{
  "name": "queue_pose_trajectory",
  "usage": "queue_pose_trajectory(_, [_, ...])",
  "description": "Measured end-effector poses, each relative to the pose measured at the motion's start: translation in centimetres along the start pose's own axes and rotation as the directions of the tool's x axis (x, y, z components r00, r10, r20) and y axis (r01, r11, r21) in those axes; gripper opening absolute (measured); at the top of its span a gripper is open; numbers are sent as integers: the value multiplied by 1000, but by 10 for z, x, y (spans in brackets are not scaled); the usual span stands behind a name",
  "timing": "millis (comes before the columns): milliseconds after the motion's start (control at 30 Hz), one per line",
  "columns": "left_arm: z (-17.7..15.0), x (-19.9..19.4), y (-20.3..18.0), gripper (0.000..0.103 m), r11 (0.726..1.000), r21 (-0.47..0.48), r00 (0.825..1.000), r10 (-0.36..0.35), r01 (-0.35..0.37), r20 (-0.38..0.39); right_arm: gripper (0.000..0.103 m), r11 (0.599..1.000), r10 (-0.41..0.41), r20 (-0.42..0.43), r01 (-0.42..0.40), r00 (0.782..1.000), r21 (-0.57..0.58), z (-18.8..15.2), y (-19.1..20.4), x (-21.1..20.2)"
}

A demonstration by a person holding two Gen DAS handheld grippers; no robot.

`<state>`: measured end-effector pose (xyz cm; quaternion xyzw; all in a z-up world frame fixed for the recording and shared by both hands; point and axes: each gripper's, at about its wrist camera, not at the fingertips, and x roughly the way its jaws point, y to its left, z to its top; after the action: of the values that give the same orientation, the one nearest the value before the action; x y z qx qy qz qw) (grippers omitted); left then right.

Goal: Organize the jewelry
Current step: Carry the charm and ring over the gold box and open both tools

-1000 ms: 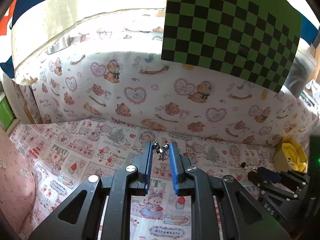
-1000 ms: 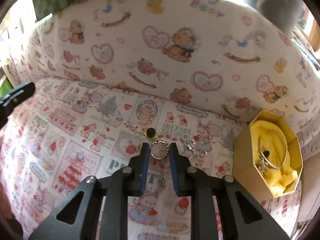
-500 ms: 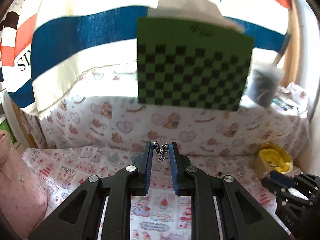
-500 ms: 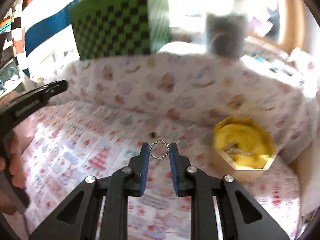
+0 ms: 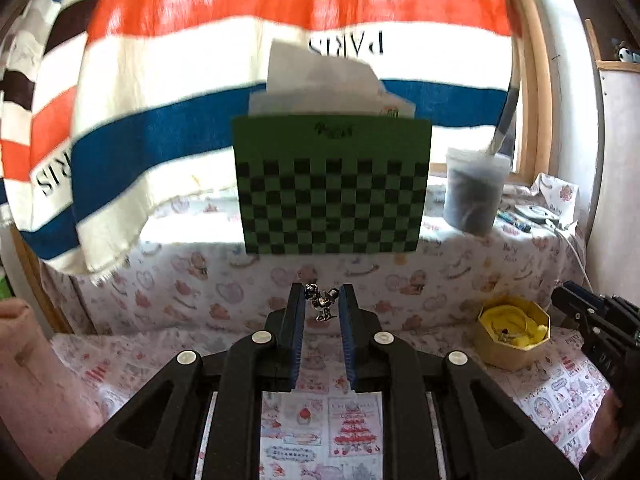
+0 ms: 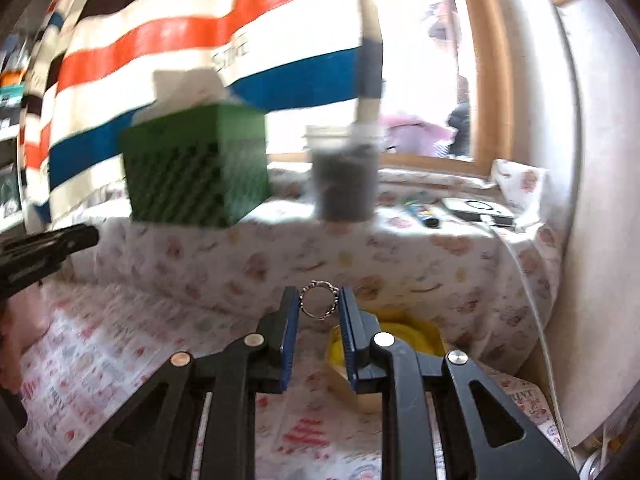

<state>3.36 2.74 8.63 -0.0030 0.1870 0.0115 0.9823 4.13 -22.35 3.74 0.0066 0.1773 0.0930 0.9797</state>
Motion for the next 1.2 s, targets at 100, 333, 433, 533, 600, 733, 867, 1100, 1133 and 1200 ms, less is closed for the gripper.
queue_pose_trajectory(100, [1, -6, -4, 16, 1000, 14, 1000, -5, 5, 21, 19, 998, -2, 1, 2, 1000, 59, 2, -22, 3])
queue_pose_trajectory(333, [0, 34, -42, 16, 998, 9, 996, -54, 55, -74, 19, 951, 125, -98, -92, 987, 294, -6, -86, 32])
queue_pose_trajectory(433, [5, 65, -80, 16, 990, 8, 976, -137, 141, -168, 19, 913, 181, -134, -115, 974, 392, -14, -107, 46])
queue_pose_trajectory(533, [8, 84, -122, 16, 978, 25, 955, -198, 209, -223, 19, 890, 212, -162, -122, 964, 439, -21, -120, 59])
queue_pose_trajectory(600, [7, 97, -146, 16, 962, 0, 926, -264, 274, -272, 19, 858, 267, -190, -143, 945, 493, -28, -128, 71])
queue_pose_trajectory(733, [2, 121, -167, 16, 932, -125, 862, -363, 341, -354, 20, 843, 262, -214, -115, 941, 526, -36, -138, 83])
queue_pose_trajectory(867, [-6, 134, -182, 16, 927, -138, 841, -375, 349, -390, 20, 823, 298, -204, -143, 933, 550, -37, -142, 86])
queue_pose_trajectory(1100, [-17, 141, -202, 16, 920, -107, 824, -387, 378, -414, 23, 842, 201, -161, -86, 966, 532, -28, -153, 68])
queue_pose_trajectory(1133, [-18, 141, -204, 16, 921, -94, 828, -382, 378, -411, 24, 841, 186, -153, -76, 971, 536, -27, -156, 66])
queue_pose_trajectory(1200, [-18, 141, -206, 16, 918, -86, 829, -387, 387, -404, 24, 833, 172, -144, -66, 975, 549, -26, -161, 63])
